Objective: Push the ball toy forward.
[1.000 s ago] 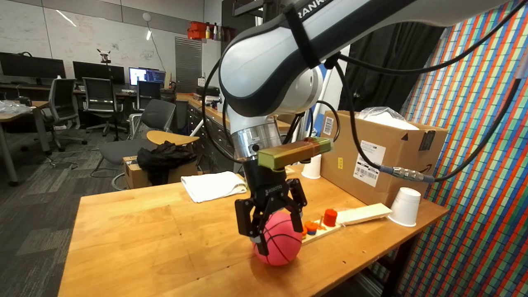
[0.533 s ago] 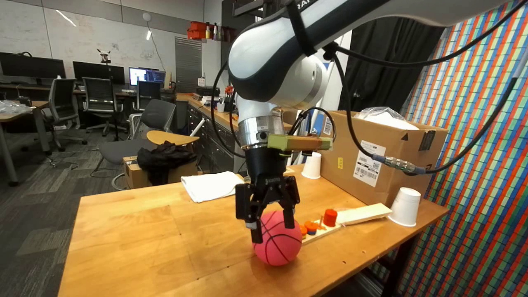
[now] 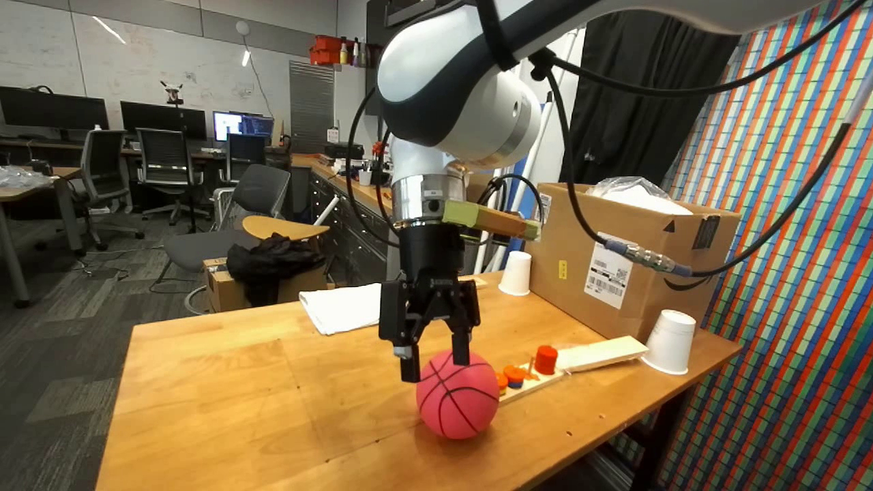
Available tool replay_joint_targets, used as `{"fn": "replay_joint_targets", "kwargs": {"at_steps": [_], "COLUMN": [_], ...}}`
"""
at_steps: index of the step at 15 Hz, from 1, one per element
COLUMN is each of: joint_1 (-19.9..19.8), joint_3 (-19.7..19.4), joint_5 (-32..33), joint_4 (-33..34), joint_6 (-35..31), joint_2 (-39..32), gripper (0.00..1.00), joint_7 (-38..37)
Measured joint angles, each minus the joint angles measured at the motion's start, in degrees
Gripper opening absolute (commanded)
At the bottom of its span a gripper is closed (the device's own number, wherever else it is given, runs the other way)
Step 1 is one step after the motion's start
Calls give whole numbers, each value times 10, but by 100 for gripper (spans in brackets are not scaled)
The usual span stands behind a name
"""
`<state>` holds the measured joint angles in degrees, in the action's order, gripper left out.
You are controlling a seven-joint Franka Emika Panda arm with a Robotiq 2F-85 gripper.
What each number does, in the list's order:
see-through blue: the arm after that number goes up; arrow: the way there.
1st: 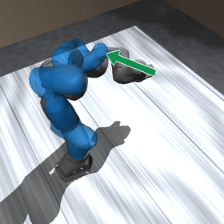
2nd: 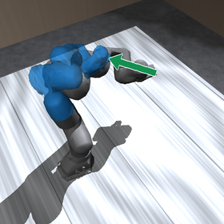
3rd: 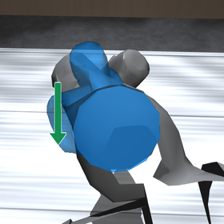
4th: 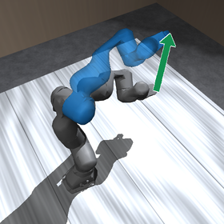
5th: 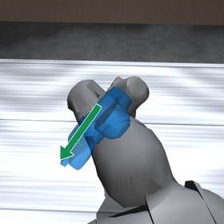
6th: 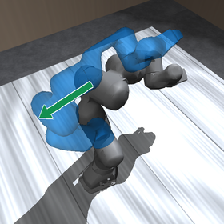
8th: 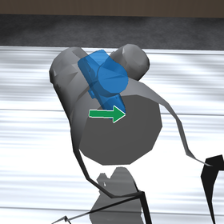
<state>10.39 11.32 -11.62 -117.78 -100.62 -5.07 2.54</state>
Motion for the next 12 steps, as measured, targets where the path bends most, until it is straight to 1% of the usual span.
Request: {"fn": "replay_joint_targets", "kwargs": {"at_steps": [4, 6, 8, 12], "joint_1": [0, 0, 1, 7], "joint_3": [-1, -4, -4, -2], "joint_5": [136, 189, 216, 229], "joint_4": [15, 17, 17, 16], "joint_6": [-22, -31, -38, -44], "joint_2": [0, -2, -4, -2], "gripper": [100, 100, 100, 100], "joint_7": [-8, -16, -25, -58]}}
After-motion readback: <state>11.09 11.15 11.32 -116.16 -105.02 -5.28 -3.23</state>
